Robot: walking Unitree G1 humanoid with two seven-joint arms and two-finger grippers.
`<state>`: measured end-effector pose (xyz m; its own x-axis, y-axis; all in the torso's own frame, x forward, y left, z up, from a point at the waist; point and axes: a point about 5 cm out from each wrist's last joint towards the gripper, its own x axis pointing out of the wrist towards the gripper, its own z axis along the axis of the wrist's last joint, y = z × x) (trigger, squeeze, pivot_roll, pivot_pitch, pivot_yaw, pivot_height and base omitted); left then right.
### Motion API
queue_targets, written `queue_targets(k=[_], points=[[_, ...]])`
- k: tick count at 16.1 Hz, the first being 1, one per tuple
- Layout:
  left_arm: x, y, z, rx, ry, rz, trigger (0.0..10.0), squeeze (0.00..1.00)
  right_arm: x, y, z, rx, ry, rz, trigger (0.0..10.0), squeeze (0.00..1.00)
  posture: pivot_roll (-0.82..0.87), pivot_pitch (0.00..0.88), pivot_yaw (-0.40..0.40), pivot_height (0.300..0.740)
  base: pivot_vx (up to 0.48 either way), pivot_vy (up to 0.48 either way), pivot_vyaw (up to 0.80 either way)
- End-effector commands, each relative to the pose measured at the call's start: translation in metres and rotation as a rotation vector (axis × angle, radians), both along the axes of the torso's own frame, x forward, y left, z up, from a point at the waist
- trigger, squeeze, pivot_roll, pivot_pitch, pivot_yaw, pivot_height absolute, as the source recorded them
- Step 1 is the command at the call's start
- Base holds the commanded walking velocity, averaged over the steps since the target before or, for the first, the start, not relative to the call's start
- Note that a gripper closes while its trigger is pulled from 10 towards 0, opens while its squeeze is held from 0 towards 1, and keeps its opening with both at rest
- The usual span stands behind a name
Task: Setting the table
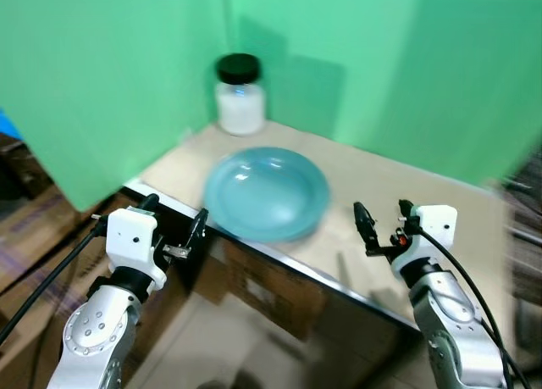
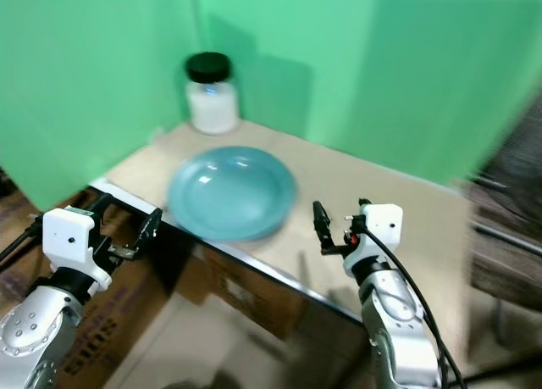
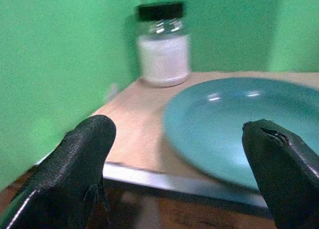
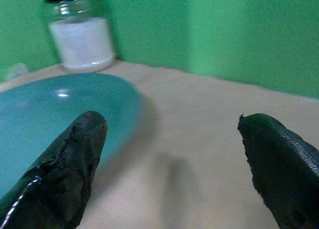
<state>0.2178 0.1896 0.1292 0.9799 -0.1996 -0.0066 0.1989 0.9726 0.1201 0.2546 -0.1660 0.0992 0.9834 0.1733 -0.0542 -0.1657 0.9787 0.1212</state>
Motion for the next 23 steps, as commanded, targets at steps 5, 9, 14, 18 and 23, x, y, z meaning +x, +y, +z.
queue_targets(k=[5,9,14,18,23], points=[[0.001,0.001,0.002,0.02,-0.002,-0.017,10.0,0.0,0.0,0.002,0.002,0.001,-0.017,0.006,10.0,0.0,0.03,0.052,0.005,0.74,0.343,0.0,0.0],[0.006,0.003,0.002,0.037,0.005,-0.038,10.0,0.0,0.007,-0.003,0.012,0.088,-0.046,0.046,10.0,1.0,0.02,0.052,0.018,0.74,0.07,0.0,0.0],[0.033,0.015,-0.004,0.123,0.057,-0.094,10.0,0.0,0.038,0.004,0.024,0.254,0.085,0.157,10.0,1.0,0.01,0.046,0.018,0.74,0.0,0.0,0.0],[0.048,0.028,-0.023,0.11,0.174,-0.121,10.0,0.0,0.064,0.016,0.037,0.314,0.151,0.215,10.0,1.0,0.0,0.048,0.008,0.74,0.0,0.0,0.0],[0.05,0.033,-0.043,0.116,0.248,-0.134,10.0,0.0,0.072,0.037,0.039,0.346,0.266,0.322,10.0,0.0,0.0,0.048,0.002,0.74,0.0,0.0,0.0]])
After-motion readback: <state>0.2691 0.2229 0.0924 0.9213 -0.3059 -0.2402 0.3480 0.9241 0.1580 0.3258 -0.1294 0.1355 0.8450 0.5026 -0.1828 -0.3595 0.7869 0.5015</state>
